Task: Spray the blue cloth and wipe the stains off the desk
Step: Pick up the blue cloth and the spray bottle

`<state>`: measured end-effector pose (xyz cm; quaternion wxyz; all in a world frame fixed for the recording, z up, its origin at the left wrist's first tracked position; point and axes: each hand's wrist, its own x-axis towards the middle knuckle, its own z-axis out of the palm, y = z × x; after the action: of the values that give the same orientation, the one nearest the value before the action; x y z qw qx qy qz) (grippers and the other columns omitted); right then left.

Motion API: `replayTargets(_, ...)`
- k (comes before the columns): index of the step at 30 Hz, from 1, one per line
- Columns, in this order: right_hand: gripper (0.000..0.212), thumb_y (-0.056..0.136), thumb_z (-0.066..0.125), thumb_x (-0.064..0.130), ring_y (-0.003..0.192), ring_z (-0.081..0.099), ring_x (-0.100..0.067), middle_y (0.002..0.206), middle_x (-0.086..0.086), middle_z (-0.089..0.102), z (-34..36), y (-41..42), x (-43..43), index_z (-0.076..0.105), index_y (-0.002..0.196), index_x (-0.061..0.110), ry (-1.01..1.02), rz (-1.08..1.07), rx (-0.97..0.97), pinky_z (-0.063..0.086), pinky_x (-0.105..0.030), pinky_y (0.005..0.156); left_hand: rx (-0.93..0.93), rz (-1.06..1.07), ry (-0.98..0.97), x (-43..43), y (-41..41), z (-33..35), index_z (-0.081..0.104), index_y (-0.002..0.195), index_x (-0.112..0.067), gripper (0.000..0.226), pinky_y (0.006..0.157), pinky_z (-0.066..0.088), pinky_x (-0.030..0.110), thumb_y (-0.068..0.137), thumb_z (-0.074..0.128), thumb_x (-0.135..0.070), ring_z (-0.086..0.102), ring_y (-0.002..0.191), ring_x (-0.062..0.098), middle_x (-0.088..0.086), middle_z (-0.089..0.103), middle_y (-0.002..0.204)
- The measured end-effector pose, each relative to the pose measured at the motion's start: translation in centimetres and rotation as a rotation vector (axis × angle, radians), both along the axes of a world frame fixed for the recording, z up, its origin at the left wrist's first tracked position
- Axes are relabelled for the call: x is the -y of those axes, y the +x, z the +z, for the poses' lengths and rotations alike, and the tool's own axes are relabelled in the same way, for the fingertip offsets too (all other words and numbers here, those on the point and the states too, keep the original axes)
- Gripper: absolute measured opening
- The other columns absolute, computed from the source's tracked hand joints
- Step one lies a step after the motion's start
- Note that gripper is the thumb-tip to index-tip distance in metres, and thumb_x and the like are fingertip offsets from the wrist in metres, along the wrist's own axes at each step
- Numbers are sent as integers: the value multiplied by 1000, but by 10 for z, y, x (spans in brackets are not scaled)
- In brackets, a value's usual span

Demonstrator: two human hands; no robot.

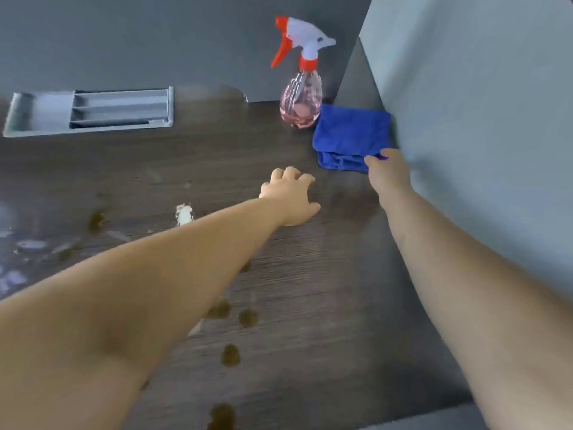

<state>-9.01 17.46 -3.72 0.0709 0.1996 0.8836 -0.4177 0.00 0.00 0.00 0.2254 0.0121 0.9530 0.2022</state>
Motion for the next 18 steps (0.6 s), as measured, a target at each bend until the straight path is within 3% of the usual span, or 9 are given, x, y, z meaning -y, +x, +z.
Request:
replayTargets(2,32,71,52,32,78,33,-22,79,1,39,-4,-20,-5,20,63,29,45,-54,-3,30,-29,63,11,-13,-65,-5,-17,-4,27,143,-27,62,106,29,47,89,49,-47,16,137,28,4,23,149)
replayTargets(4,18,69,52,37,81,42,-24,90,-5,47,-4,-26,-4,37,72,27,35,-99,21,38,-34,76,30,-6,-110,-4,-23,-8,28,143,-28,61,107,27,46,89,48,-48,16,137,28,4,21,149)
replayTargets(5,26,71,55,40,87,49,-26,97,-7,53,-8,-31,-4,49,85,19,16,-131,16,43,-37,81,35,-14,-130,-5,-28,-12,28,143,-28,61,107,26,46,89,48,-49,17,137,28,3,20,149)
replayTargets(7,55,74,62,44,104,55,-29,115,-8,59,-11,-35,-4,53,114,7,41,-218,45,48,-39,88,45,-47,-172,-5,-32,-15,28,143,-30,61,107,26,46,88,47,-51,18,135,28,2,20,149)
replayTargets(8,54,75,63,43,106,55,-29,114,-8,60,-10,-34,-4,54,114,7,82,-220,54,49,-38,85,58,-47,-174,-5,-34,-14,28,143,-30,61,106,26,46,88,46,-52,19,135,28,2,20,149)
replayTargets(11,14,81,55,24,82,51,-26,78,-4,54,-9,-37,-5,52,72,14,90,-107,53,38,-30,65,113,83,-52,-2,-45,-9,34,141,-28,58,106,29,46,89,43,-53,23,135,29,2,28,146)
replayTargets(12,15,82,52,19,76,48,-25,74,-3,51,-4,-36,-3,48,68,14,29,-95,39,39,-31,62,98,183,23,-1,-50,-7,37,140,-27,57,106,31,46,89,43,-53,27,134,29,4,34,145)
replayTargets(15,9,85,49,9,76,57,-20,85,-2,58,20,-21,1,53,79,14,-483,-190,-1,55,-35,68,14,500,287,1,-61,-4,39,138,-22,59,106,36,41,88,47,-52,38,129,27,7,43,140)
replayTargets(18,18,84,44,2,76,63,-17,83,0,64,42,1,4,57,81,15,-804,-163,28,56,-32,71,58,684,553,-4,-70,3,36,140,-20,65,102,39,33,86,51,-54,47,121,22,1,44,137)
